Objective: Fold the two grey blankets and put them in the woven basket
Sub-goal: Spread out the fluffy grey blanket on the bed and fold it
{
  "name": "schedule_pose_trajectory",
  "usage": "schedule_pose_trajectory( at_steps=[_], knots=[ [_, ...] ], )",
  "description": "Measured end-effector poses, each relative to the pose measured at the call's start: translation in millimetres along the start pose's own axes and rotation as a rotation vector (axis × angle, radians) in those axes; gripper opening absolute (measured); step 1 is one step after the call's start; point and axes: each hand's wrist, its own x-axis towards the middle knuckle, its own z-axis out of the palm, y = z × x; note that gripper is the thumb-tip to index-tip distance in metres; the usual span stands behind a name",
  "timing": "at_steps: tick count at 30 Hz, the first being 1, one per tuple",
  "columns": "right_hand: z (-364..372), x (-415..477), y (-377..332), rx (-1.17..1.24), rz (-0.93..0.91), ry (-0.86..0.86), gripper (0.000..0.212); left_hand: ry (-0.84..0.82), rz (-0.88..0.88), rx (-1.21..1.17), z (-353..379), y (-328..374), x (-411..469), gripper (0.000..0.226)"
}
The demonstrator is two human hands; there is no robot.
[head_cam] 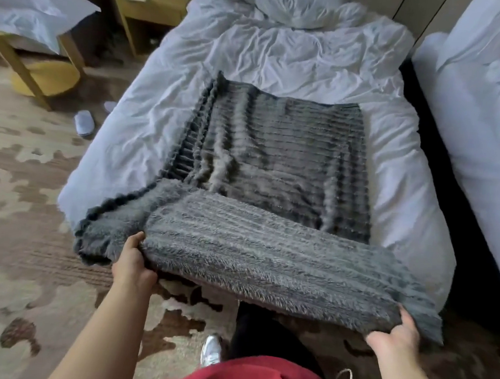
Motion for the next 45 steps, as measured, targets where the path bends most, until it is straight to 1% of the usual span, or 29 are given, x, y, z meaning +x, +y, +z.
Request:
schedule_pose_trajectory(
  at_steps=[2, 6, 10, 11, 13, 14, 15, 17, 18, 19, 20, 21, 22, 24, 26, 28, 30, 33, 35, 36, 37, 38, 39, 40, 41, 42, 44, 45],
  knots=[
    [-2, 0, 3, 0.042, -0.01, 0.008, 0.016, 0.012, 0.01, -0.016, -5, -2, -4, 0.047],
    [17, -2, -10, 0.111, -0.039, 0.006, 0.013, 0.053, 0.019, -0.001, 3, 1, -8, 0.049],
    [55, -4, -35, 0.134, -0.034, -0.043, 0.013, 0.098, 0.104, -0.01, 39, 17, -9, 0.05],
    [71, -7, -43, 0.141, -0.037, -0.04, 0.016, 0.101, 0.131, -0.019, 55, 24, -10, 0.048],
    [108, -12, -62, 0.166, -0.051, -0.031, 0.037, 0.091, 0.199, -0.011, 92, 39, -8, 0.038],
    [128, -13, -72, 0.192, -0.065, -0.052, 0.048, 0.066, 0.235, 0.007, 114, 47, -8, 0.035],
    [148, -10, -83, 0.225, -0.094, -0.102, 0.055, 0.004, 0.267, 0.02, 137, 56, -6, 0.033],
    [188, 4, -102, 0.302, -0.146, -0.265, 0.055, -0.196, 0.304, 0.024, 184, 72, 5, 0.03],
    [208, 14, -108, 0.279, -0.158, -0.328, 0.053, -0.271, 0.311, 0.03, 205, 78, 14, 0.029],
    [225, 26, -110, 0.195, -0.175, -0.351, 0.053, -0.308, 0.308, 0.06, 225, 81, 27, 0.027],
    [242, 41, -108, 0.081, -0.182, -0.351, 0.055, -0.303, 0.304, 0.13, 241, 81, 42, 0.024],
    [255, 58, -102, -0.043, -0.167, -0.34, 0.056, -0.268, 0.291, 0.229, 253, 77, 60, 0.025],
    [264, 75, -92, -0.151, -0.107, -0.309, 0.058, -0.222, 0.253, 0.346, 259, 69, 77, 0.03],
    [271, 108, -71, -0.321, 0.06, -0.231, 0.064, -0.138, 0.062, 0.531, 258, 47, 107, 0.051],
    [267, 135, -53, -0.423, 0.18, -0.154, 0.064, -0.05, -0.133, 0.605, 246, 27, 127, 0.062],
    [261, 154, -41, -0.472, 0.235, -0.068, 0.063, 0.069, -0.205, 0.598, 233, 15, 143, 0.067],
    [257, 163, -34, -0.489, 0.29, 0.057, 0.066, 0.148, -0.191, 0.519, 223, 8, 156, 0.071],
    [248, 171, -28, -0.435, 0.343, 0.222, 0.071, 0.143, -0.155, 0.352, 219, 5, 174, 0.084],
    [244, 181, -28, -0.309, 0.333, 0.229, 0.065, 0.147, -0.14, 0.308, 225, 5, 186, 0.094],
    [243, 186, -29, -0.229, 0.328, 0.206, 0.061, 0.163, -0.145, 0.309, 230, 7, 191, 0.093],
    [246, 189, -32, -0.151, 0.325, 0.172, 0.058, 0.167, -0.166, 0.319, 238, 9, 194, 0.086],
    [250, 189, -36, -0.101, 0.316, 0.135, 0.054, 0.145, -0.19, 0.317, 247, 11, 196, 0.07],
    [256, 187, -41, -0.088, 0.299, 0.097, 0.051, 0.125, -0.204, 0.292, 257, 14, 197, 0.049],
    [263, 185, -47, -0.103, 0.27, 0.068, 0.047, 0.114, -0.196, 0.248, 267, 17, 196, 0.034],
    [270, 181, -54, -0.115, 0.235, 0.039, 0.045, 0.11, -0.163, 0.198, 277, 21, 194, 0.031],
    [276, 177, -62, -0.111, 0.198, 0.01, 0.043, 0.116, -0.122, 0.162, 286, 26, 191, 0.036],
    [288, 167, -77, -0.084, 0.132, -0.036, 0.04, 0.134, -0.044, 0.147, 304, 37, 178, 0.04],
    [293, 161, -83, -0.065, 0.102, -0.057, 0.04, 0.13, -0.011, 0.135, 309, 41, 168, 0.038]
  ],
)
